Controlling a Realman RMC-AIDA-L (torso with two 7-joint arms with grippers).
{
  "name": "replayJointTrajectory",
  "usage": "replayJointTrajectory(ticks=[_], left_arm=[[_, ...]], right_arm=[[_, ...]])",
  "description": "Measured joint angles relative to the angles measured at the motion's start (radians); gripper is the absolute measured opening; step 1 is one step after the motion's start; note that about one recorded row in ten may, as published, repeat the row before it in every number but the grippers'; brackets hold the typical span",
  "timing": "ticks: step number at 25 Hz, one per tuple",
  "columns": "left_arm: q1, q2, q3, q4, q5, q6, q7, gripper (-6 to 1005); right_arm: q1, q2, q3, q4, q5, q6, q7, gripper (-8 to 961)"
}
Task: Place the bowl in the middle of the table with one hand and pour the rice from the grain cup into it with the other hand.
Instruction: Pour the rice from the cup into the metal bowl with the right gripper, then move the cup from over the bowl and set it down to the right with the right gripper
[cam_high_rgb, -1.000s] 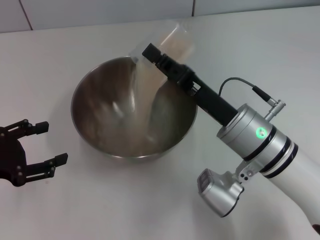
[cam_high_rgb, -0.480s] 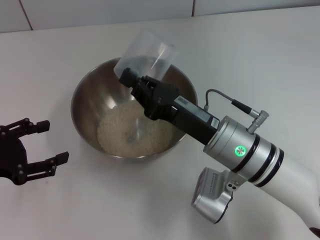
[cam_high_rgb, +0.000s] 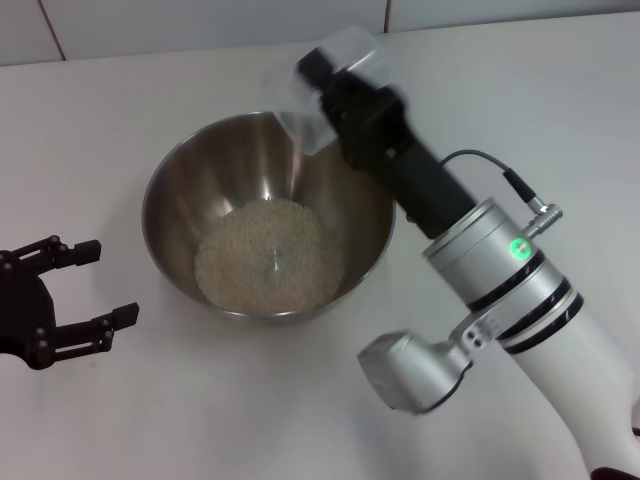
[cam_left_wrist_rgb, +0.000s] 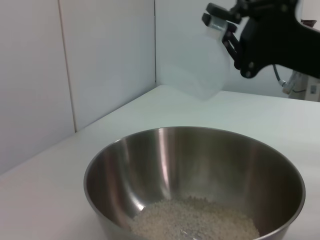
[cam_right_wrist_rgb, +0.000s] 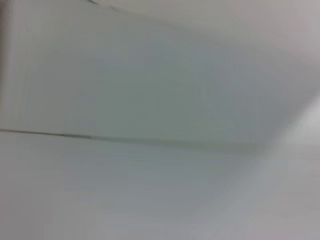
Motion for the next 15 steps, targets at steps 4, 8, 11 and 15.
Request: replayJointTrajectory(ticks=[4,8,11,15], left_arm=[[-0.002,0.000,0.000,0.001,-0.001,0.000,0.000,829],[-0.006,-0.001,0.000,0.001,-0.001,0.001,-0.001,829],[-0.007,-0.001,0.000,0.001,-0.001,0.001,-0.001,829],[-0.009,-0.002,0.002,0.001,0.001,0.001,-0.001,829]], right_arm=[[-0.038,-0.004,-0.019,0.058,0.152,-0.001,0.497,24],[-0.049,-0.008,0.021,0.020,0.160,-0.005,0.891,35],[-0.047,-0.009,0.086,-0.067,0.160,-0.005,1.275,43],[-0.019,-0.006,0.155,-0.203,0.166,0.002,1.588,54]])
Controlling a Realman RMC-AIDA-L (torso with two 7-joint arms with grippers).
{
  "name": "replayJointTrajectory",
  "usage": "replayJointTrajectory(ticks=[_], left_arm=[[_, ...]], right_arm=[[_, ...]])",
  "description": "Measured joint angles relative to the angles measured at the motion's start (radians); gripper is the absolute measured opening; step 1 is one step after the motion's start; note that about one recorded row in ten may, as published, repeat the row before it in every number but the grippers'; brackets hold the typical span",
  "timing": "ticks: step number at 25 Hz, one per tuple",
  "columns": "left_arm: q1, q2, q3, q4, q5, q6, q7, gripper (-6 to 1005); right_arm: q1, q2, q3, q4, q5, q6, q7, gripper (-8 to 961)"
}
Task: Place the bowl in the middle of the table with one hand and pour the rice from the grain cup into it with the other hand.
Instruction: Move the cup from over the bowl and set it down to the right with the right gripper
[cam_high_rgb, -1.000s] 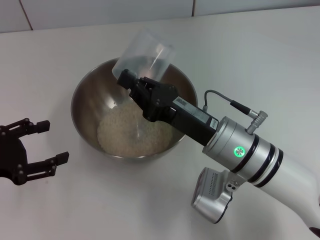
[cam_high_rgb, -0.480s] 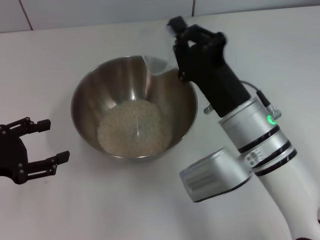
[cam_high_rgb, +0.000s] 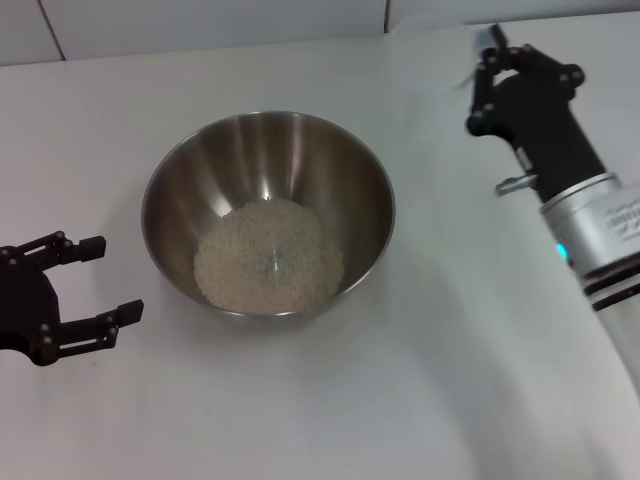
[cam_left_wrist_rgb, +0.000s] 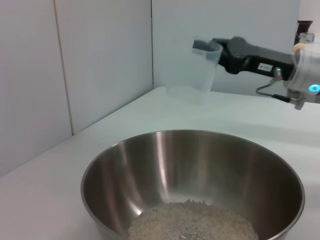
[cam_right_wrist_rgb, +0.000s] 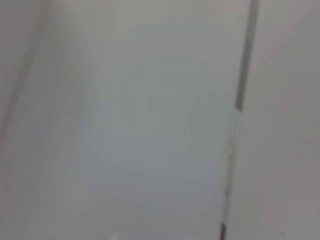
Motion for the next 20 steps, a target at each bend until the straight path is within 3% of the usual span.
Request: replayJointTrajectory(ticks=[7,10,20], left_arm=[[-0.002,-0.002,-0.001,-0.008,-0.001,0.000,0.008,829],[-0.008,-0.002,-0.001,-0.009,-0.005,0.000,0.008,829],[-0.017,-0.002,0.001,-0.011,0.000,-0.004,0.004,829]], right_arm=[[0.102,0.002,0.043,-0.162,0.017,0.216,0.182,73],[0.131,0.000,0.040,-0.166,0.014,0.312,0.182,82],[0.155,-0.001,0.028,-0.169,-0.042,0.425,0.177,109]])
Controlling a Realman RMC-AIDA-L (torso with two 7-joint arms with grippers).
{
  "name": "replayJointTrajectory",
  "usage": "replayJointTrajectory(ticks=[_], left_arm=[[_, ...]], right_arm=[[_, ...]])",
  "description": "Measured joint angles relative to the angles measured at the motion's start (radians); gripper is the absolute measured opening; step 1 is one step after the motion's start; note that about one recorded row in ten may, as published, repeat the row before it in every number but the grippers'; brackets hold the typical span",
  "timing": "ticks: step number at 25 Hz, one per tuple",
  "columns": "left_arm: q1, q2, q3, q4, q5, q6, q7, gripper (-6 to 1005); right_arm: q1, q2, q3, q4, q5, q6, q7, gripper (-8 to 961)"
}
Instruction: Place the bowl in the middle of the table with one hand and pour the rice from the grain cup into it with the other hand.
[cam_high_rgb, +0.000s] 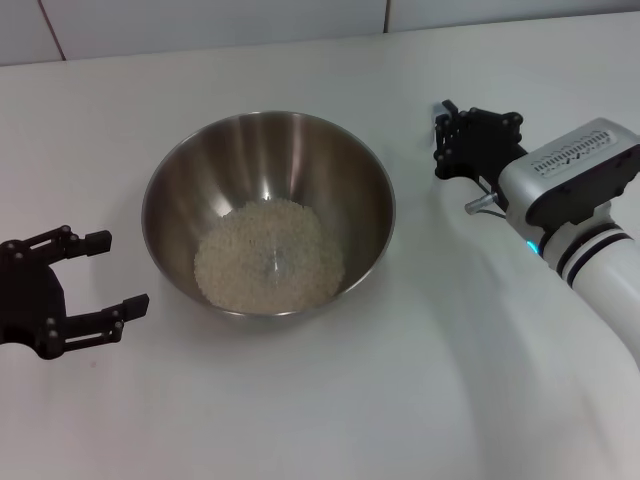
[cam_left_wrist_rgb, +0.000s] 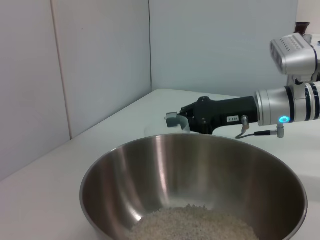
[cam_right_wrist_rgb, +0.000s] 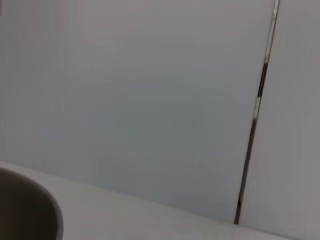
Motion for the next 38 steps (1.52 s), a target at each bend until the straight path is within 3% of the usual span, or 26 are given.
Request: replayJointTrajectory(ticks=[13,21,24,25,27,32,35,38], left_arm=[[-0.001,0.002,0.001,0.000,0.001,-0.004,-0.001,829],[-0.001,0.002,-0.002,0.000,0.008,-0.004,-0.002,829],[-0.001,0.002,-0.002,0.000,0.009,-0.004,-0.002,829],[0.000,0.002,-0.002,0.000,0.009,-0.002,-0.002,829],[0.002,0.002,-0.002,0.000,0.009,-0.001,-0.002,829],[0.008,0.002,-0.002,0.000,0.009,0.002,-0.001,829],[0.009,0.001,-0.003,0.000,0.008,0.003,0.005,829],[0.009,0.000,-0.003,0.000,0.008,0.003,0.006,829]], right_arm=[[-0.030,0.003,-0.011,0.016,-0.003,0.027,0.008,145],[-0.073,-0.001,-0.011,0.042,-0.004,0.007,0.009,301],[-0.120,-0.003,-0.028,0.058,-0.004,-0.021,0.006,360],[-0.120,-0.003,-0.028,0.058,-0.004,-0.021,0.006,435],[-0.154,-0.004,-0.044,0.060,-0.004,-0.062,0.007,586],[-0.263,-0.006,-0.135,0.052,-0.008,-0.285,0.017,806],[-0.316,-0.010,-0.200,0.015,-0.027,-0.478,0.075,825],[-0.314,-0.023,-0.267,-0.102,-0.113,-0.663,0.230,837]])
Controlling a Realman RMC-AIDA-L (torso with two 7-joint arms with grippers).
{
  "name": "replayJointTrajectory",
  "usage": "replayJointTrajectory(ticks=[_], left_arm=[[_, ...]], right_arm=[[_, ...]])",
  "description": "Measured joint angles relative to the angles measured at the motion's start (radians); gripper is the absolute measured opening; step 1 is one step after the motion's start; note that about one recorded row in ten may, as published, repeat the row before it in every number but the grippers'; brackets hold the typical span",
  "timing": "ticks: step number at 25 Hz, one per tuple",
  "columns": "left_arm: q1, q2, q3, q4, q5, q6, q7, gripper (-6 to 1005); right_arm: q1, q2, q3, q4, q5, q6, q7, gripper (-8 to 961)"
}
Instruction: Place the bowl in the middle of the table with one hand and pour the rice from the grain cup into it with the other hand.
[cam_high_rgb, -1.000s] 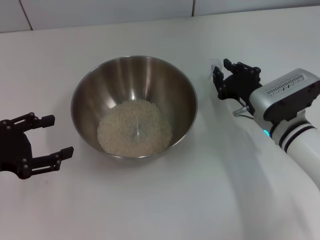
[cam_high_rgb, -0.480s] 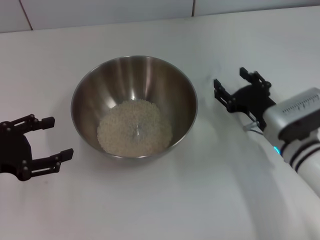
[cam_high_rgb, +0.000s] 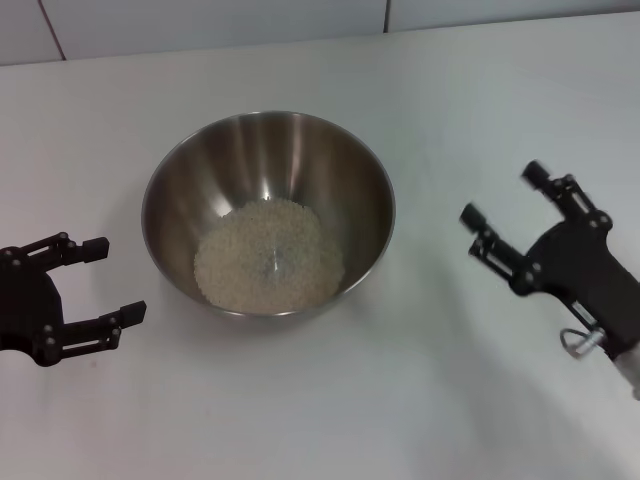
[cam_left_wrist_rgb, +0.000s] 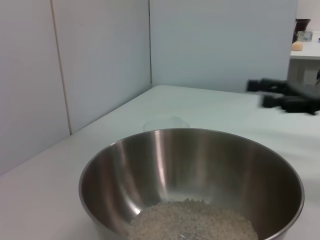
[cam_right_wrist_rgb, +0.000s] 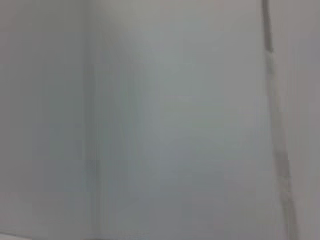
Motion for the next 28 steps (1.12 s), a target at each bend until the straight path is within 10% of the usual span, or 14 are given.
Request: replayJointTrajectory(ticks=[11,28], left_arm=[[-0.001,-0.003,0.008,-0.009,-0.006,0.000,0.026,829],[-0.009,0.000,0.009,-0.019,-0.001,0.001,0.019,829]], right_arm=[[0.281,0.020,-0.199,-0.579,-0.203,-0.330,0.520,836],[0.379,0.024,-0.273,-0.735,-0.201,-0.306,0.657,837]])
